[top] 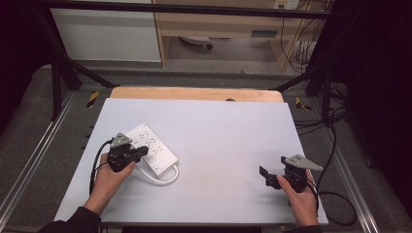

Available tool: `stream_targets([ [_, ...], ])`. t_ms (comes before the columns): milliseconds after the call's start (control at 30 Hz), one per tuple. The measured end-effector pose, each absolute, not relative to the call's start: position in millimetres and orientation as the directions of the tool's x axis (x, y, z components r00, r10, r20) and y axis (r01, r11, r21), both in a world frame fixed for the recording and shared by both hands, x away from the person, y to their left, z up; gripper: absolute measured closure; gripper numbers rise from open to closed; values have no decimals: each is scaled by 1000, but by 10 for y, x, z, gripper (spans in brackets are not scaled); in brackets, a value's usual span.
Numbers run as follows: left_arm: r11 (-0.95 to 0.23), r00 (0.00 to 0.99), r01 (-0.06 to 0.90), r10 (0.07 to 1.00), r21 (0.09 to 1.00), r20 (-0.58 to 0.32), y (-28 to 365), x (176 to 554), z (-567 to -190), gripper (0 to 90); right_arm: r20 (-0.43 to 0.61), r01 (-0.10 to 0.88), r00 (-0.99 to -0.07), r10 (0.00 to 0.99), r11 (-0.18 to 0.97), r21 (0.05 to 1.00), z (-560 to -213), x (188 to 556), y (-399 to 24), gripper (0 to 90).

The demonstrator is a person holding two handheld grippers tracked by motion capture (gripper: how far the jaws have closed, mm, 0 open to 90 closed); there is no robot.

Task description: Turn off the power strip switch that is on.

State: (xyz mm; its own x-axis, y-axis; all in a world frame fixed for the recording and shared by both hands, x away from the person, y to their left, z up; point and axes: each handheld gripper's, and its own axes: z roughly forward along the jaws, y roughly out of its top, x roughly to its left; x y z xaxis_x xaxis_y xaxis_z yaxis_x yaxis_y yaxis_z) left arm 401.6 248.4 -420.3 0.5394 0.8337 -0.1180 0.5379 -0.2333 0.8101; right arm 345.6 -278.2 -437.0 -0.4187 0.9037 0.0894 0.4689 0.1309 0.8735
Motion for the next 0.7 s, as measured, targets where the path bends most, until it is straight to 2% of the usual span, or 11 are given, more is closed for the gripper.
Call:
stream_targets([
  [267, -240, 538, 555, 834, 797, -123, 2486, 4046, -4247, 894, 89, 469, -420, 903, 131, 873, -4371, 3456, -2782, 42],
  [700, -236, 520, 570, 845, 787, -124, 2498, 4093, -4302, 899, 88, 470, -422, 902, 135, 872, -4374, 3460, -2783, 42],
])
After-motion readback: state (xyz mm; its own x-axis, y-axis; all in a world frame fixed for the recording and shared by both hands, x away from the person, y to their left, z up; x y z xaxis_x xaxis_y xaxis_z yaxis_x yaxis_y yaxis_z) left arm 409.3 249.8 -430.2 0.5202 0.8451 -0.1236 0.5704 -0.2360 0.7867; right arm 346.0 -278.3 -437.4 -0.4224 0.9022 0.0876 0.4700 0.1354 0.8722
